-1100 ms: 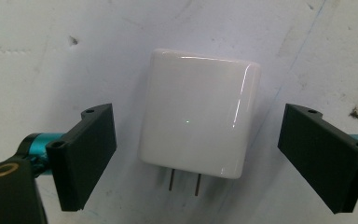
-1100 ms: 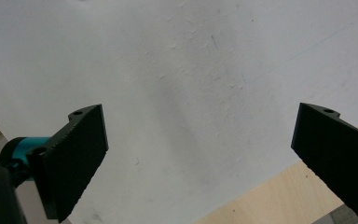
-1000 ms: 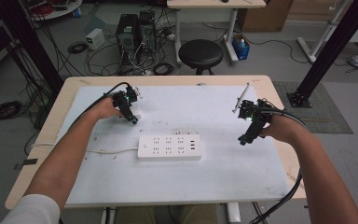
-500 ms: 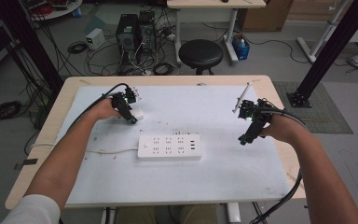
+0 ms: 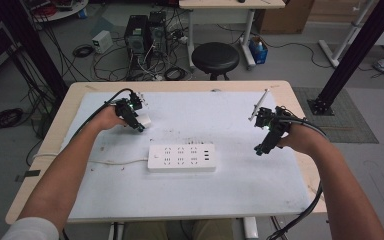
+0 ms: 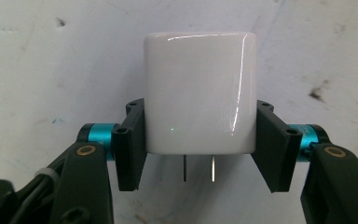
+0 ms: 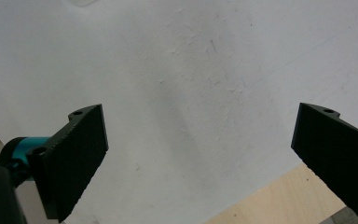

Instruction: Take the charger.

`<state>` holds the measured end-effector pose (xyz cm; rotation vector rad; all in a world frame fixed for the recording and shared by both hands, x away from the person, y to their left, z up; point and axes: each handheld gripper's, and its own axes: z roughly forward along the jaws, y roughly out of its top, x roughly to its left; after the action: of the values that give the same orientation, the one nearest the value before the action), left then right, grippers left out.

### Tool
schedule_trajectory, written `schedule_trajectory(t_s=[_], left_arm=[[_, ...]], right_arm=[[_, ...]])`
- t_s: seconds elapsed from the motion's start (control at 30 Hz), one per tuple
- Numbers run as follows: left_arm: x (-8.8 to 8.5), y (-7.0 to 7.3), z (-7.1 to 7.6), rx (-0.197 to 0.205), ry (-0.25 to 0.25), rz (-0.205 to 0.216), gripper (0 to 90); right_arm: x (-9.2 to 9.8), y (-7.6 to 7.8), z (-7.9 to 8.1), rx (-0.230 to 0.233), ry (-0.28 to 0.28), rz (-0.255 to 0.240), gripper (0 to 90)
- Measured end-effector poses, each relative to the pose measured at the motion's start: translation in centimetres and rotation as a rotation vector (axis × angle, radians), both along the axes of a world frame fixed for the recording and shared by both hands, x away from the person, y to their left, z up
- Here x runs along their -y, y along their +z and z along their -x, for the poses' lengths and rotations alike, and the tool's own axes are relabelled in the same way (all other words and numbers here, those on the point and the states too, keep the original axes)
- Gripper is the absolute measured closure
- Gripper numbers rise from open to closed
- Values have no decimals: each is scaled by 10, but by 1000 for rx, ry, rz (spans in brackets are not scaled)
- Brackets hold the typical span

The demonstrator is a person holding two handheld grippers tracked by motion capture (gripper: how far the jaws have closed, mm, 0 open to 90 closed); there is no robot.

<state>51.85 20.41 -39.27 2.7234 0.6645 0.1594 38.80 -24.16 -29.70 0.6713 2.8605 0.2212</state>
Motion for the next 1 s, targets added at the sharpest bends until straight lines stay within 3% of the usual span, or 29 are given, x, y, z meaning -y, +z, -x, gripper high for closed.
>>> schedule_trajectory(t_s=[0.2,0.47,0.73,1.0], left_arm=[[-5,16,15,-2,34,39,425],[-8,42,47,57,1,99,425],[-3,63,78,107,-48,115,425],[1,80,109,134,-58,127,425]], right_arm=[[0,-2,2,21,-17,-11,29],[-1,0,5,42,-46,-67,29],[-4,0,9,58,-50,-90,29],[-7,-1,13,63,-22,-101,29]])
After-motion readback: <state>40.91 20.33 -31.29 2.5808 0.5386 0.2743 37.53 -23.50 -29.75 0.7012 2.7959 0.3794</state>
